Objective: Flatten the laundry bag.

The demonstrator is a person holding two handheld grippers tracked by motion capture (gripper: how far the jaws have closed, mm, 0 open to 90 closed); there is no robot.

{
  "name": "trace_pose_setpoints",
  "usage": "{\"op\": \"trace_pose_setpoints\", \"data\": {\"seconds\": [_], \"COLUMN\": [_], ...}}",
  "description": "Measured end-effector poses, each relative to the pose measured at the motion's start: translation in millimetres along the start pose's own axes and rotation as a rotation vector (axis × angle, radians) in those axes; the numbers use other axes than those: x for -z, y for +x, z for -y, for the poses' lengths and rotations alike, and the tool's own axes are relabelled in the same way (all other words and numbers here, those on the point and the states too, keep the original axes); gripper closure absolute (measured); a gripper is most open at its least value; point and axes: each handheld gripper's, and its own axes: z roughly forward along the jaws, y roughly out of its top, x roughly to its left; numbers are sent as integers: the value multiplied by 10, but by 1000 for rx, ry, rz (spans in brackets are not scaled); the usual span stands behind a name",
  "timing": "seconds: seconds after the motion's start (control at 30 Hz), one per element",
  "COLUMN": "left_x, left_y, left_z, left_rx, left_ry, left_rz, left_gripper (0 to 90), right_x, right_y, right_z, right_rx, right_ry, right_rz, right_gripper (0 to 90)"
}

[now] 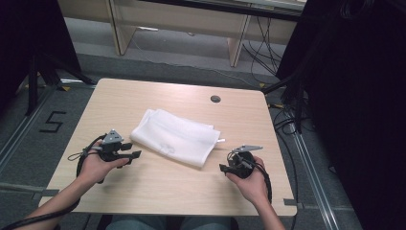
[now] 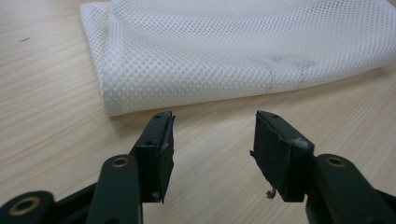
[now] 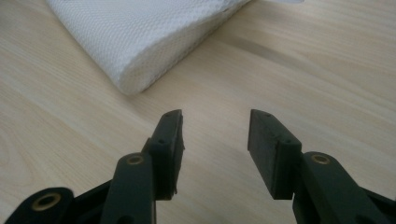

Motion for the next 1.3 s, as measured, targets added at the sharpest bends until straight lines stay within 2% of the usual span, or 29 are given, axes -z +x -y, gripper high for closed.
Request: {"op": "trace_pose_setpoints", "data": {"seconds": [0.1,0.13,0.17,0.2,0.27,0.3,0.33,0.37,0.4,0.43,0.47,0.5,0.57,0.6,0.63,0.67,0.7,0.77,0.9,1.0,1.03,1.07,1.1,1.13,1.17,1.2,1.23,1.27,1.3], "left_x": [-3,26,22,34,44,61,88,95,95,88,100,76,53,8,-24,-60,-86,-166,-249,-327,-378,-400,-400,-422,-422,-443,-445,-447,-455], "left_y": [-3,20,14,14,22,30,61,75,75,81,118,127,156,219,271,309,340,405,440,460,462,460,460,451,451,425,420,416,406], "left_z": [0,-14,-20,-37,-52,-69,-101,-124,-124,-158,-217,-247,-289,-344,-377,-399,-412,-448,-497,-518,-513,-507,-507,-493,-493,-472,-463,-451,-440], "left_rx": [11,2,19,21,22,15,12,22,22,46,30,48,58,56,51,59,62,81,105,130,153,150,150,134,134,154,147,141,142], "left_ry": [-19,-12,-27,-27,-42,-33,-25,-31,-31,-54,-37,-57,-58,-45,-30,-28,-24,0,8,9,19,35,35,80,80,107,126,137,137], "left_rz": [-10,-13,-14,-25,-28,-40,-52,-58,-58,-65,-83,-85,-85,-100,-123,-133,-136,-122,-121,-99,-99,-95,-95,-77,-77,-74,-82,-82,-86], "left_gripper": [519,542,558,568,578,611,615,618,618,614,608,599,585,544,525,507,499,475,469,468,469,470,484,509,529,562,584,614,648], "right_x": [-10,-22,-21,-16,-16,-21,-2,-20,3,-4,-9,-29,-42,-53,-75,-100,-118,-165,-243,-348,-381,-404,-404,-435,-435,-458,-454,-450,-446], "right_y": [-9,-12,-50,-37,-30,21,28,59,84,104,134,152,182,227,237,267,266,283,274,294,270,271,271,268,268,268,266,288,284], "right_z": [-1,-3,-11,-24,-33,-68,-99,-106,-144,-176,-204,-223,-253,-324,-341,-375,-401,-450,-512,-541,-544,-543,-543,-550,-550,-553,-557,-567,-571], "right_rx": [-20,-25,-1,-16,-7,-27,-5,-35,-37,-27,-30,-25,-24,-10,-5,-21,-1,-9,-20,-68,-58,-72,-72,-78,-78,-60,-45,-56,-27], "right_ry": [-14,-37,-35,-33,-36,-45,-42,-60,-34,-40,-43,-58,-56,-33,-38,-24,-19,-20,-1,10,12,7,7,17,17,6,15,12,17], "right_rz": [-7,-24,-65,-76,-70,-29,-10,-14,-16,-18,-19,-21,-21,-28,-31,-34,-35,-29,-24,-24,-23,-23,-23,-21,-21,-6,-3,12,22], "right_gripper": [568,573,574,578,585,598,601,605,611,615,618,619,619,617,613,604,600,579,545,540,538,538,538,547,547,586,602,632,686]}}
